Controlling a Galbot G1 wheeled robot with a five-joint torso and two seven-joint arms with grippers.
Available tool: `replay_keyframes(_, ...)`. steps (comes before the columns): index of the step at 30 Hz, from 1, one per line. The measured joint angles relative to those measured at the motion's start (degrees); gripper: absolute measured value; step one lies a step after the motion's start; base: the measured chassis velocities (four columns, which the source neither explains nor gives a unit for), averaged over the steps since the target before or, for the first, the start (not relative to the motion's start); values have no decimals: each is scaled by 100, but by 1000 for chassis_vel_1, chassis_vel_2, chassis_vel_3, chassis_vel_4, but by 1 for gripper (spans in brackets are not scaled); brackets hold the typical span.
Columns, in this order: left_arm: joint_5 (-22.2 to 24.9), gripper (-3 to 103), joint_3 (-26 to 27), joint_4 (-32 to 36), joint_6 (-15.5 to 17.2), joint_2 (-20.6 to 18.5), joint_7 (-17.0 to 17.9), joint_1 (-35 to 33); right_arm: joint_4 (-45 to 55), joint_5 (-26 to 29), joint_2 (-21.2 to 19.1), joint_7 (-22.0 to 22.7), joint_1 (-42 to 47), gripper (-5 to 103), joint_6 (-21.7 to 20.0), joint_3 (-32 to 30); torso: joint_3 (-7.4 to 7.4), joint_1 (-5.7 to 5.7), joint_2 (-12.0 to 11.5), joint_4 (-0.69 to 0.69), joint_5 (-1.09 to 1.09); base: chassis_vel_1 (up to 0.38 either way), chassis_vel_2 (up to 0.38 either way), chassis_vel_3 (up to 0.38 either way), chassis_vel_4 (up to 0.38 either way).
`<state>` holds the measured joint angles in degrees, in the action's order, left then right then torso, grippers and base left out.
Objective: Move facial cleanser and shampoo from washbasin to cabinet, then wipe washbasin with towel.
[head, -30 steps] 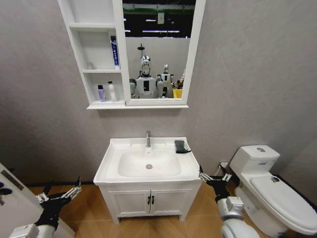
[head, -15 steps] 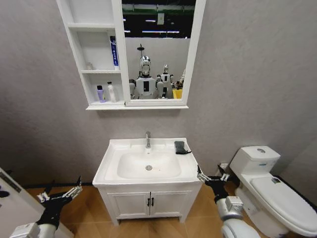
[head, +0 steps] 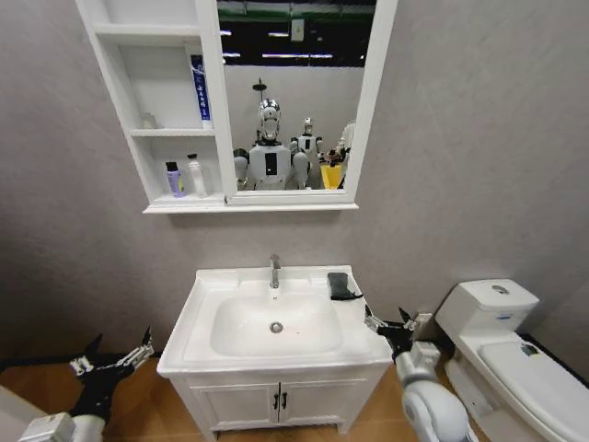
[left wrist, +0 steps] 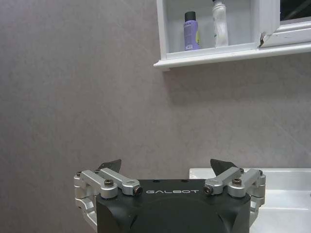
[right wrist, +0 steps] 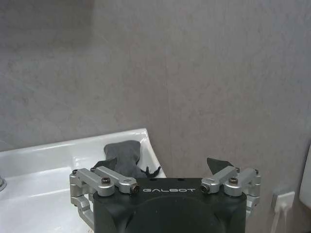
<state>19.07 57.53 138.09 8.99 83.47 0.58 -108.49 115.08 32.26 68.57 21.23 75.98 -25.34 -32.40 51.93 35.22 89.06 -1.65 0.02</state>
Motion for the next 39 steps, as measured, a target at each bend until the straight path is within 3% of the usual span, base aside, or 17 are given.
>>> replay_keyframes(5, 2, 100, -2, -2, 0, 0, 3, 1, -1079, 819, -881, 211, -1336, 100, -478, 629, 0, -1, 1, -1, -1, 15, -5, -7, 10)
replay_keyframes(10, 2, 100, -4, -3, 0, -1, 1, 1, -1920, 1244, -1184, 86, -2294, 100, -834, 1278, 2, 6, -1, 1, 0, 0, 0, 0, 0)
replay_keyframes(14, 2, 100, -4, -4, 1, -2, 2, 1, -2581, 1615, -1349, -310, -3223, 100, -1278, 2015, 2, 6, -1, 0, -2, 0, 0, 0, 0)
replay_keyframes(20, 2, 100, -4, -4, 0, -2, -1, 2, -3442, 1888, -1180, -252, -4299, 100, -1563, 2855, 1, 5, -1, 1, -4, 0, 0, 0, 0)
replay_keyframes(22, 3, 100, -5, -5, 0, -2, 0, 2, -3703, 2189, -965, 179, -4549, 100, -1695, 3037, 1, 5, -1, 1, -3, 0, 0, 0, 0)
replay_keyframes(28, 3, 100, -4, -4, -1, -2, 0, 2, -4172, 2365, -724, 596, -4794, 100, -1719, 3244, 1, 4, -1, 0, -2, 0, 0, 0, 0)
replay_keyframes(33, 3, 100, -5, -4, 0, -2, 0, 2, -4486, 2327, -677, 583, -4943, 100, -1719, 3366, 1, 4, -1, 0, -2, 0, 0, 0, 0)
replay_keyframes(39, 3, 100, -5, -4, -1, -2, 0, 2, -4833, 1974, -621, 129, -5052, 100, -1698, 3422, 1, 4, 0, -1, -2, 0, 0, 0, 0)
